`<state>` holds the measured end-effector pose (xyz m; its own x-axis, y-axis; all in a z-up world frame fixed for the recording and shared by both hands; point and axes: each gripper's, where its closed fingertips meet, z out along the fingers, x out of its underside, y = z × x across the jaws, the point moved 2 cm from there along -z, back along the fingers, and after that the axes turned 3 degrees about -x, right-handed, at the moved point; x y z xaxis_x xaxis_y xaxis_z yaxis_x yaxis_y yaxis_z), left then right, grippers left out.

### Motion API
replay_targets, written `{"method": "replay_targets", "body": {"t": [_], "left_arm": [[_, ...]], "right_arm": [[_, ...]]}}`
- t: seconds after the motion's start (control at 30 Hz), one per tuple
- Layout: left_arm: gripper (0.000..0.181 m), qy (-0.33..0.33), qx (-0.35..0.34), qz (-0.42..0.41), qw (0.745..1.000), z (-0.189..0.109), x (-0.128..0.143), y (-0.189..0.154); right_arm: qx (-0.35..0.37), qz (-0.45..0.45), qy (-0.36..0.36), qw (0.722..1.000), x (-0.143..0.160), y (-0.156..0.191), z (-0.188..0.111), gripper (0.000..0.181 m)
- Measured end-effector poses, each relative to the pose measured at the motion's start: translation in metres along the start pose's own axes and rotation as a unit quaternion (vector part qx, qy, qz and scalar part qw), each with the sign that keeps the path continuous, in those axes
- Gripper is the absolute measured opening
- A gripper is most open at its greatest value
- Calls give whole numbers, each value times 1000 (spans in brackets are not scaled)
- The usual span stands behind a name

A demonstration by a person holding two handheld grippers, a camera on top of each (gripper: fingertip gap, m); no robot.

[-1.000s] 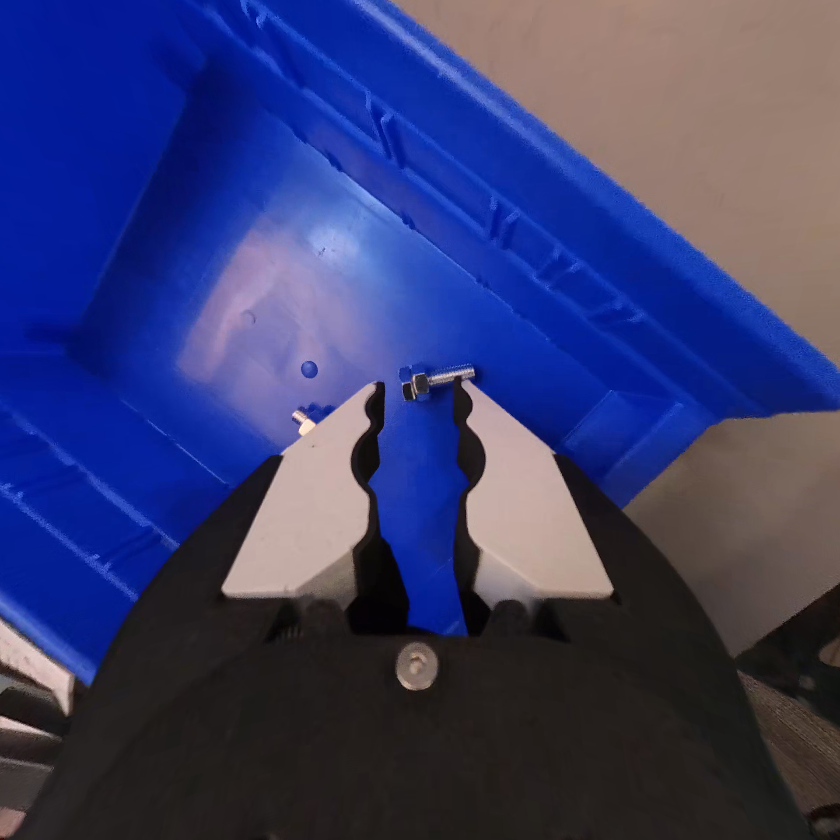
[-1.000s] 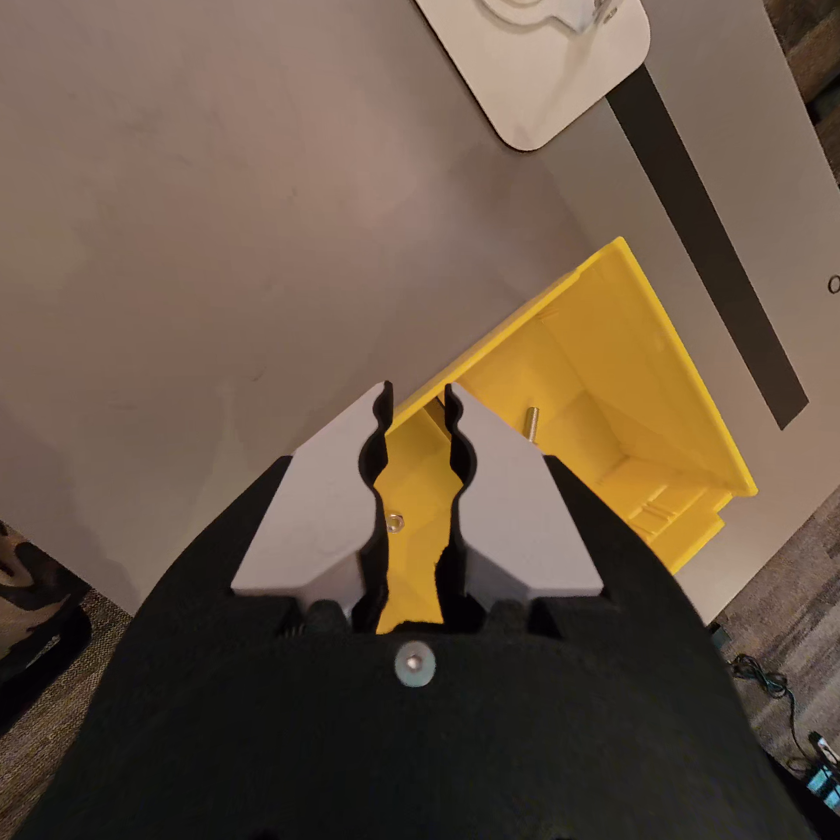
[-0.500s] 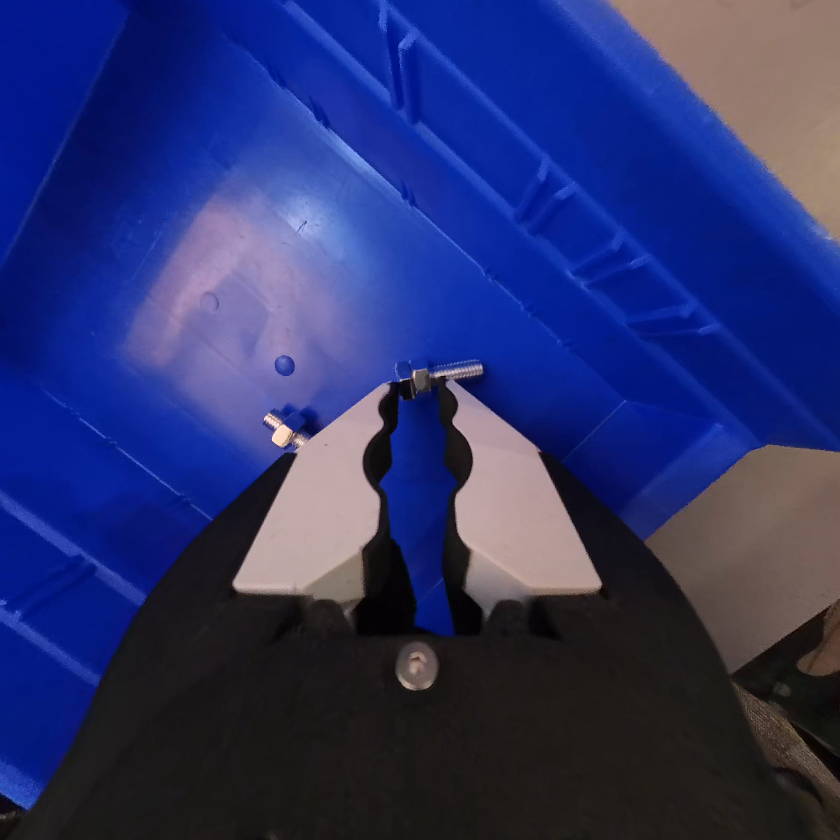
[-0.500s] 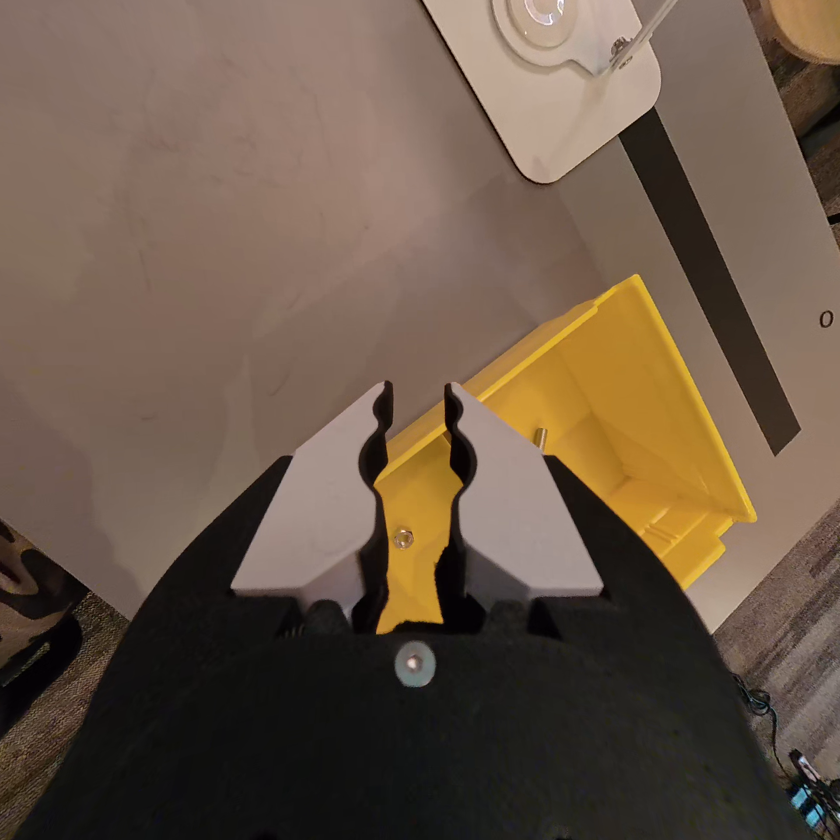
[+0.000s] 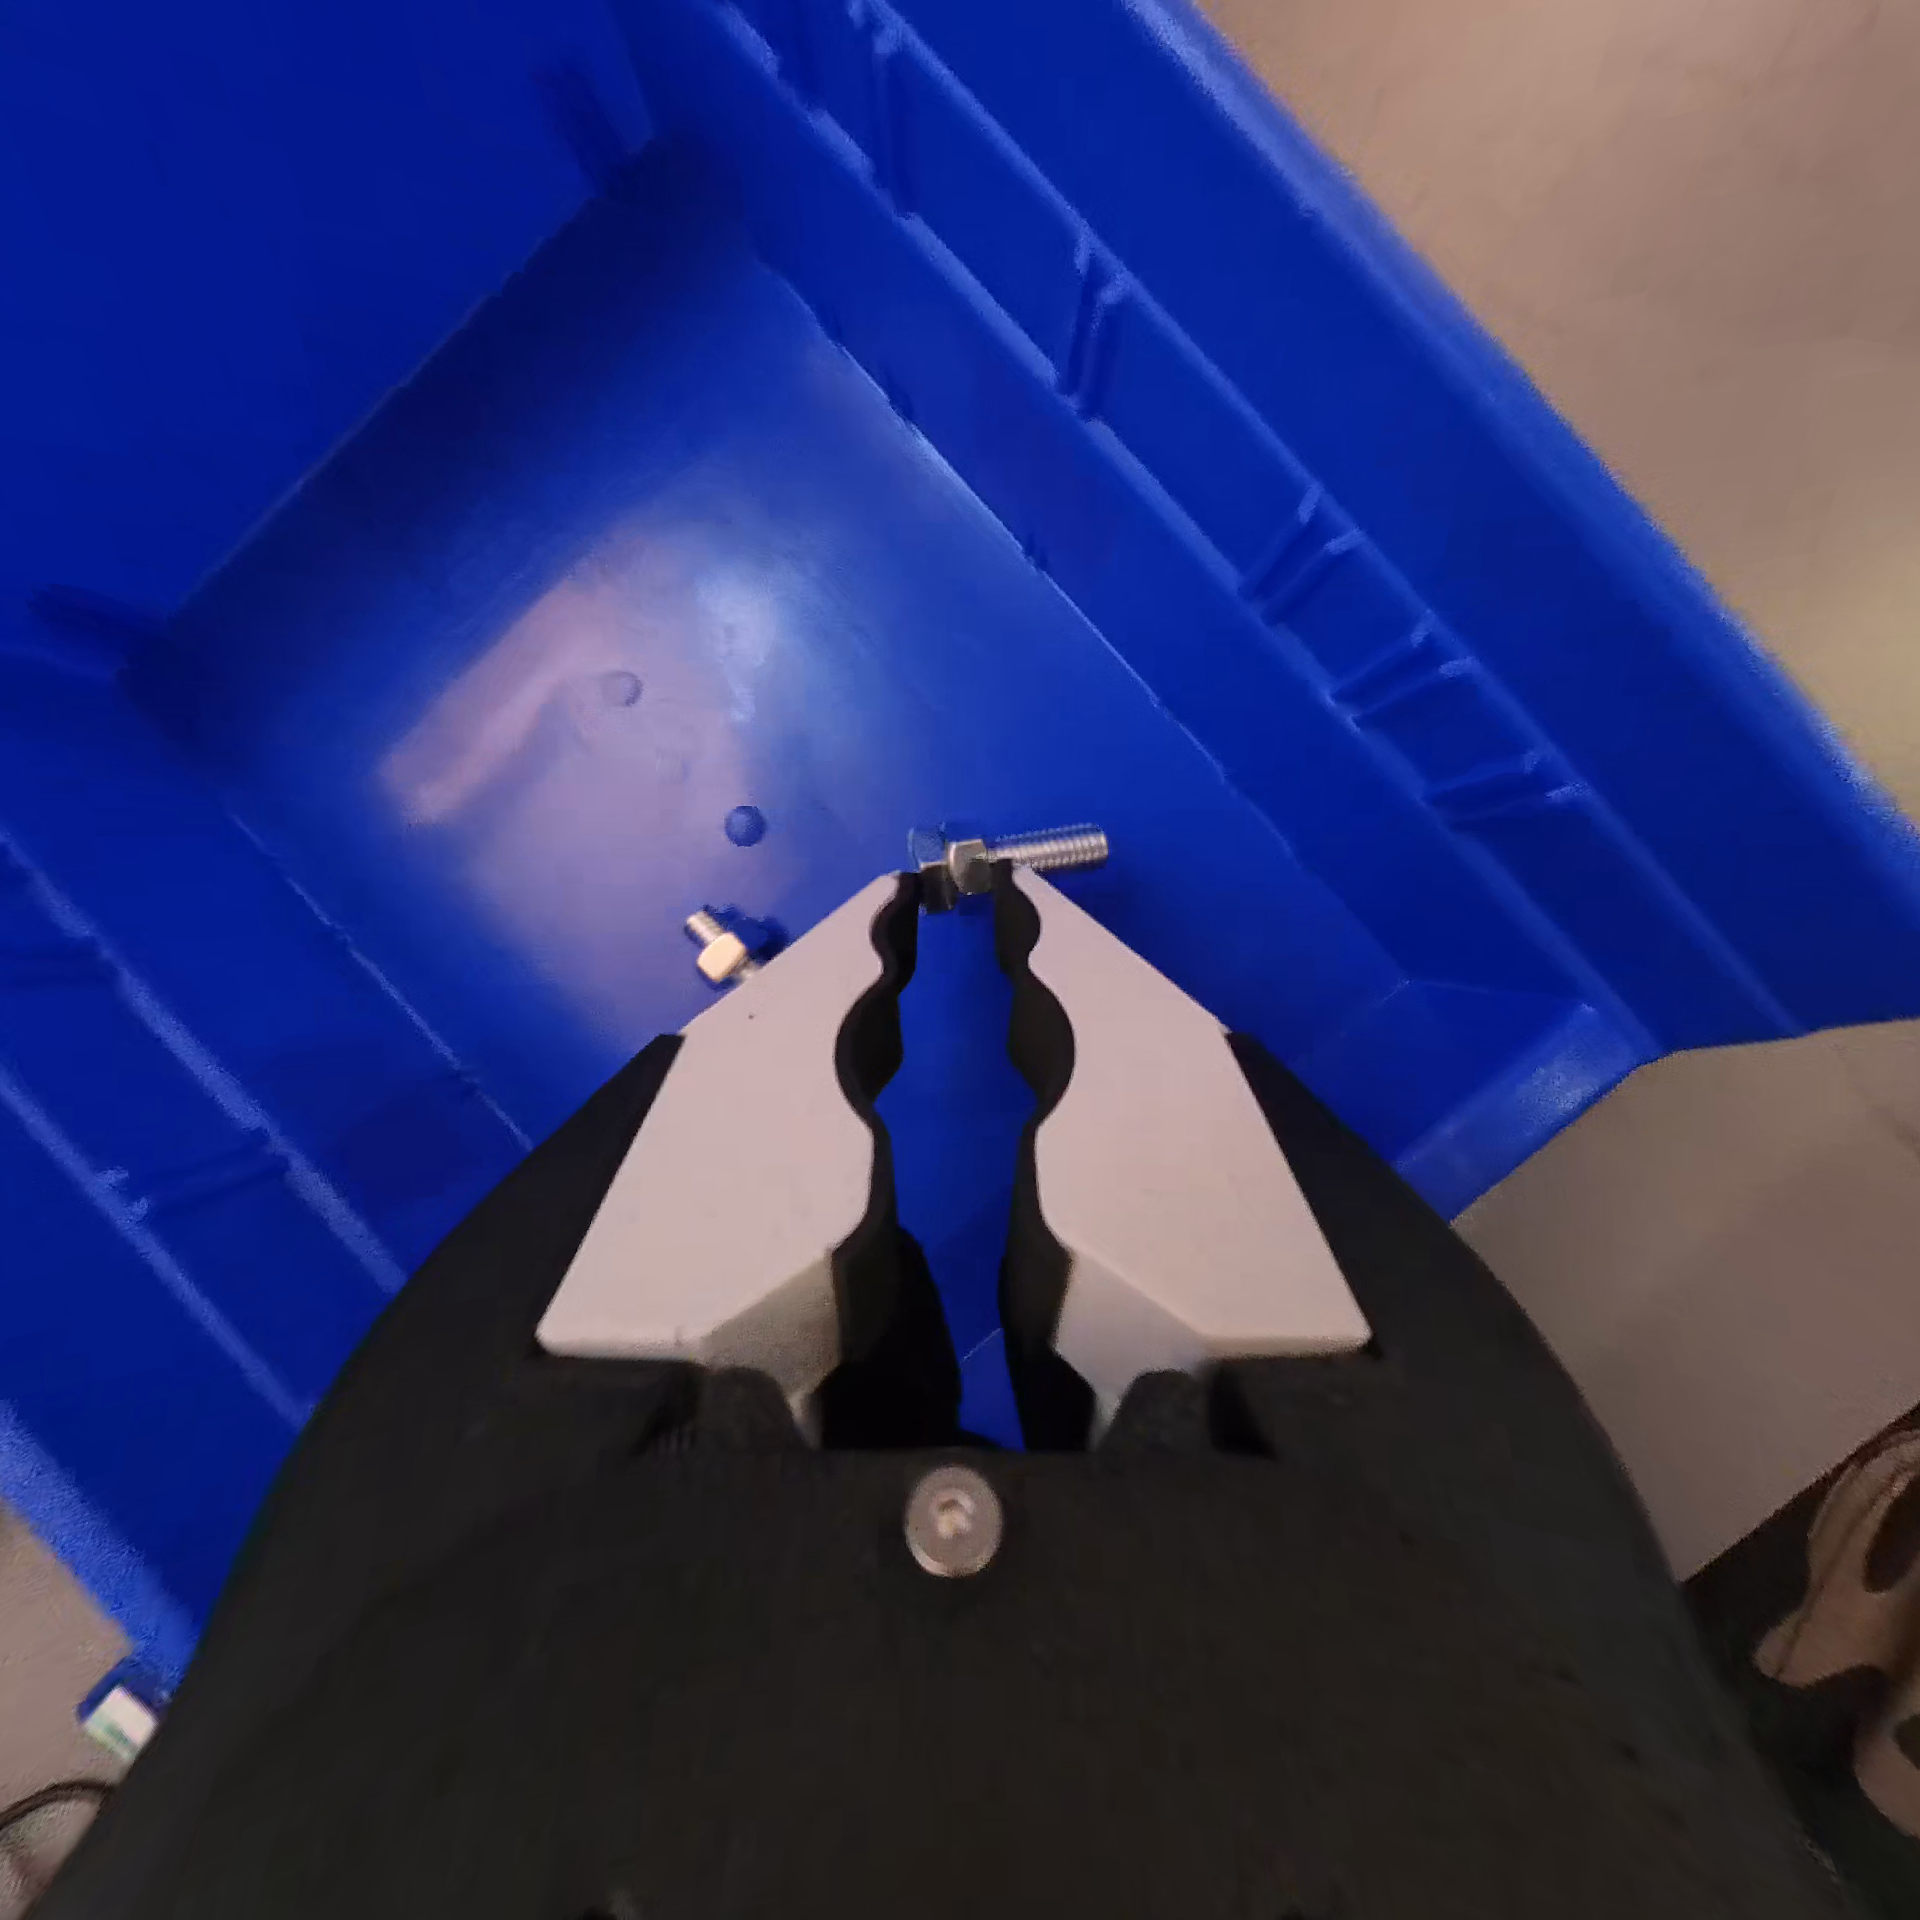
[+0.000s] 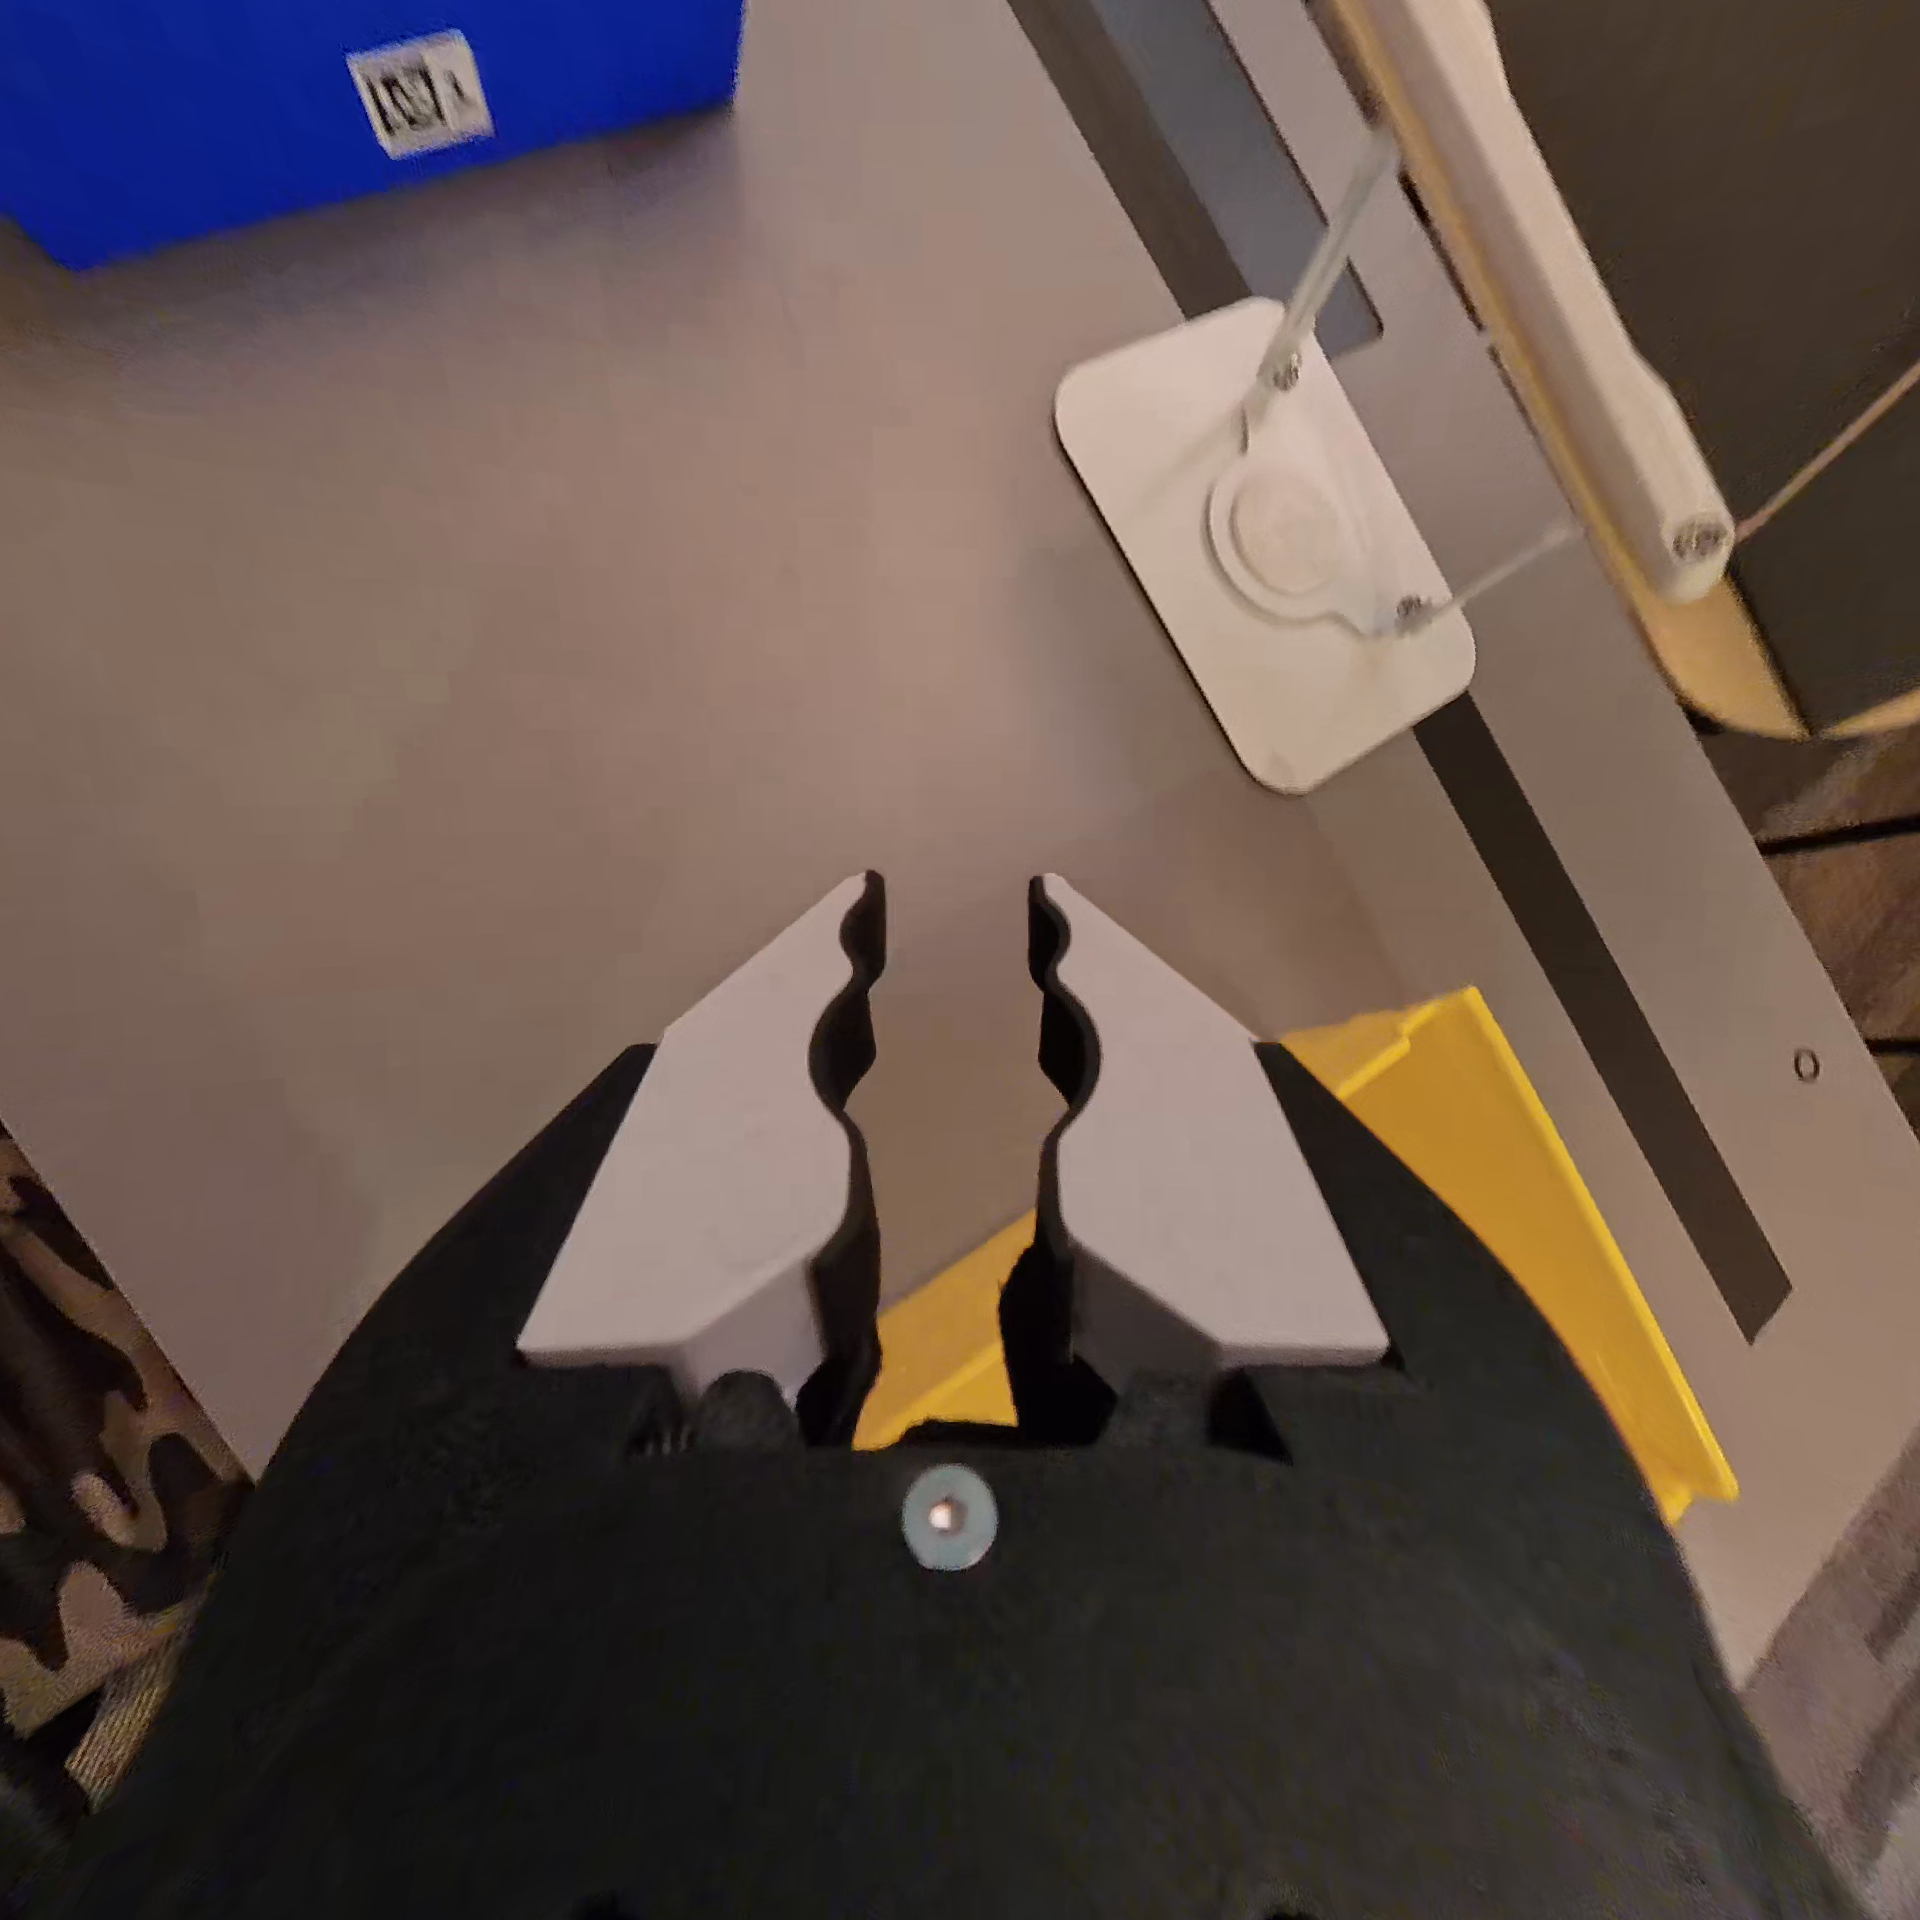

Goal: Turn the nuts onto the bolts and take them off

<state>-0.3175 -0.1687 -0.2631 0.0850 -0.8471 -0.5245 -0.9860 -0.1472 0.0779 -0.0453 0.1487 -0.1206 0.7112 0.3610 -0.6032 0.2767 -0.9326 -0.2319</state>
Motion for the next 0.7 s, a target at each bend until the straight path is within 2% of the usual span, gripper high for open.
{"method": "replay_targets", "body": {"t": [0.17,0.27,0.43,0.57,0.7], "left_arm": [[12,-101,35,-72,992,-39,-28,3],[13,-176,99,-104,974,-71,-53,-10],[12,-256,198,-123,938,-109,-91,-51],[12,-290,297,-130,900,-121,-113,-95],[12,-294,387,-139,863,-119,-123,-132]], "right_arm": [[12,-64,-123,990,-51,26,-1,34],[-6,-99,-183,978,-80,55,3,33],[-58,-145,-277,948,-124,111,8,31],[-63,-194,-325,923,-146,146,9,29],[-69,-239,-344,905,-153,171,12,27]]}}
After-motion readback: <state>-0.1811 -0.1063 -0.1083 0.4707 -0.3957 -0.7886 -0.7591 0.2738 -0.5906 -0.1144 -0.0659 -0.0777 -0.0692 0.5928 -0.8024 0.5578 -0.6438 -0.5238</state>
